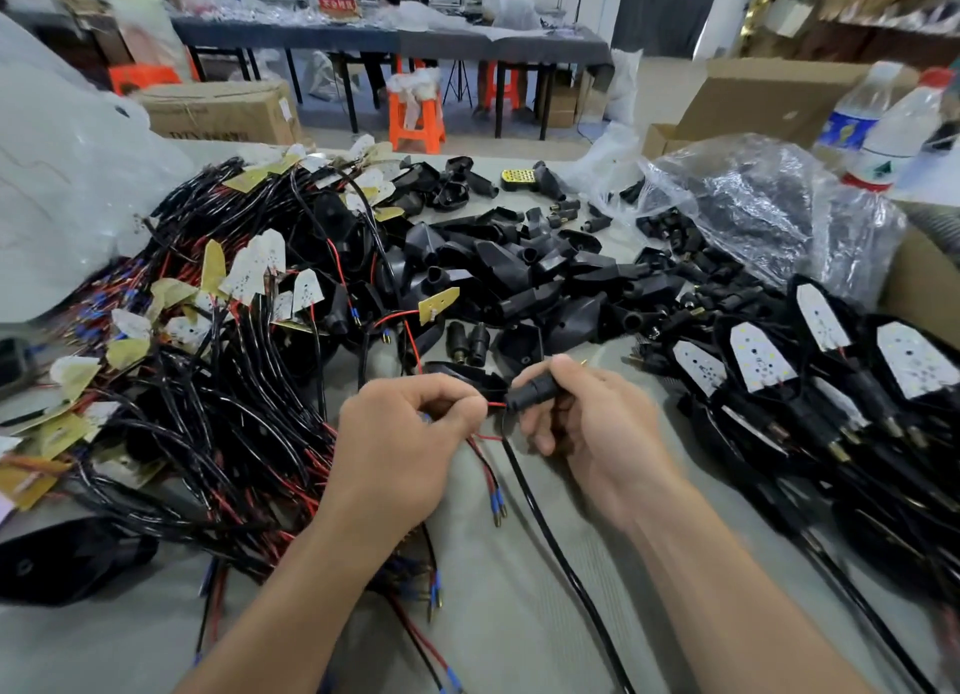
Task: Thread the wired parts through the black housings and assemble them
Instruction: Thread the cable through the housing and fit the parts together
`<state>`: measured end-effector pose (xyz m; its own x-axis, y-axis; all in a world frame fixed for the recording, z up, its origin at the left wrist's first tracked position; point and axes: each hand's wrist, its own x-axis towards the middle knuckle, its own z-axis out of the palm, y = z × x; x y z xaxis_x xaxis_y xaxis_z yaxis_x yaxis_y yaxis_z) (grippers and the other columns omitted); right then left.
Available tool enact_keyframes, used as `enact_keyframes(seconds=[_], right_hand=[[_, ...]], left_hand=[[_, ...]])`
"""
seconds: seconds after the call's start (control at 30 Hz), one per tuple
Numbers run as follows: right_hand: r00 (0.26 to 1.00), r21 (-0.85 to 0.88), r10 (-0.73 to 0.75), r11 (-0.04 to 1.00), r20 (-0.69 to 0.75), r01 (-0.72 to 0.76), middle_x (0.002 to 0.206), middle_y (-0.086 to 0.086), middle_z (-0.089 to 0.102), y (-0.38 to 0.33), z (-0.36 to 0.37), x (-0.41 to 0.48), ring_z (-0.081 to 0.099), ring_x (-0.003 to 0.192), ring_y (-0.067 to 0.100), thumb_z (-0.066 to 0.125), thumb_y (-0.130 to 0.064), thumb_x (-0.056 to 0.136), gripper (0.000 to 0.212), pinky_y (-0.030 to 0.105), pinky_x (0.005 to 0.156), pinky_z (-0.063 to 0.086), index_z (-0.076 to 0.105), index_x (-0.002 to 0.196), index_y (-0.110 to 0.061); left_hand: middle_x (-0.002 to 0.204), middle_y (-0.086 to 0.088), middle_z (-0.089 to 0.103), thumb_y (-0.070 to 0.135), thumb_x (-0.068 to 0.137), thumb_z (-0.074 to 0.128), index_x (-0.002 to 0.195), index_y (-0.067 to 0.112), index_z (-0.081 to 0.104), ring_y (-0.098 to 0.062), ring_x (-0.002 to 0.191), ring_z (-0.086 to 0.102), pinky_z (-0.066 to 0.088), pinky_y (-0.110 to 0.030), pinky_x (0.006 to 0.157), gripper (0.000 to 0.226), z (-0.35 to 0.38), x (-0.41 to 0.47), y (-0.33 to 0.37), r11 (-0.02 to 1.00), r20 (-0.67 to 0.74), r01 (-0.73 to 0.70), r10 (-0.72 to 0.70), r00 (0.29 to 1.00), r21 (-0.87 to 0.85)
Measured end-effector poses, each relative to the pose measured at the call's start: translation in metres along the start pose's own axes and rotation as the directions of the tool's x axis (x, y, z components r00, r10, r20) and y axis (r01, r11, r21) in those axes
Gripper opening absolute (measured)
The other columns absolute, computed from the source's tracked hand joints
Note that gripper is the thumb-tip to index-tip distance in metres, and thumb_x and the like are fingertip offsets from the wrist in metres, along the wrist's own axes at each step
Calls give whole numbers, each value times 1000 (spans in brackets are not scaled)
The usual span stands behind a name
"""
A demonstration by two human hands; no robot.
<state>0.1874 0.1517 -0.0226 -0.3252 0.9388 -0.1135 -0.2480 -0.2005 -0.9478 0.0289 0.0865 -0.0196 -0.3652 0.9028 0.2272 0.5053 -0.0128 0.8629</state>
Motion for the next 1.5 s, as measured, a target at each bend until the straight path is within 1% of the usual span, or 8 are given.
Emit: enact_keyframes(seconds=[0.13, 0.27, 0.43, 0.73, 0.9, 1.1, 1.23, 1.5], right_hand=[[1000, -6, 9, 1000, 18, -9, 59, 17, 61, 4, 4, -4, 46, 45, 21, 42, -22, 108, 50, 28, 48, 41, 77, 74, -13], [999, 61, 9, 998, -32, -7, 62, 19, 62, -3, 2, -4, 47, 46, 22, 44, -23, 108, 46, 25, 46, 44, 75, 79, -7], [999, 14, -10, 1000, -44, 10, 63, 17, 63, -3, 8, -6, 49, 47, 20, 48, -23, 107, 39, 24, 47, 44, 73, 82, -5], [973, -105, -137, 987, -188, 119, 68, 19, 71, 3, 12, -3, 60, 52, 22, 61, -23, 100, 35, 26, 49, 47, 75, 69, -15], [975, -134, -77, 990, -209, 49, 66, 15, 71, 5, 12, -2, 57, 55, 26, 62, -28, 99, 39, 32, 50, 48, 75, 64, -17], [990, 25, 41, 999, -139, -38, 76, 19, 74, 5, 15, -2, 66, 56, 18, 60, -26, 102, 31, 25, 53, 55, 70, 78, -10], [986, 24, 35, 999, -164, -32, 70, 13, 73, 0, 12, -4, 64, 51, 14, 60, -28, 103, 35, 22, 50, 53, 71, 75, -11], [986, -96, -56, 995, -159, 41, 76, 22, 73, 1, 14, -7, 64, 59, 22, 61, -31, 102, 40, 26, 53, 54, 76, 69, -13]], left_hand=[[66, 21, 71, 24, 83, 83, 75, 44, 78, -4, 68, 66, 49, -17, 61, 22, 5, -4, 0, 999, -9, -14, 15, 1000, 31], [66, 21, 72, 24, 83, 83, 75, 41, 81, 8, 59, 64, 44, -6, 54, 19, 2, 0, -1, 993, -57, 31, -38, 998, -112], [63, 17, 72, 20, 86, 80, 67, 35, 79, 4, 60, 67, 45, -7, 56, 24, 5, 0, 0, 997, 5, 51, -50, 999, -50], [57, 24, 67, 21, 80, 82, 65, 36, 77, 3, 52, 63, 42, -7, 49, 22, 7, -10, 9, 992, -65, -112, 116, 991, 51], [62, 20, 71, 12, 78, 83, 71, 37, 79, 0, 57, 69, 46, -6, 53, 27, 12, -15, 13, 984, 44, -155, 159, 986, -85], [60, 22, 69, 19, 78, 83, 66, 36, 78, 1, 58, 68, 47, -11, 54, 21, 9, -5, 6, 995, -38, -77, 80, 996, 60], [63, 19, 72, 19, 79, 84, 74, 38, 79, -1, 61, 71, 54, -16, 57, 21, 6, -5, 9, 996, 74, -92, 93, 993, -14], [71, 29, 73, 18, 80, 86, 112, 43, 74, 9, 65, 67, 44, -2, 67, 42, 6, -13, 11, 991, 17, -122, 123, 992, -59]])
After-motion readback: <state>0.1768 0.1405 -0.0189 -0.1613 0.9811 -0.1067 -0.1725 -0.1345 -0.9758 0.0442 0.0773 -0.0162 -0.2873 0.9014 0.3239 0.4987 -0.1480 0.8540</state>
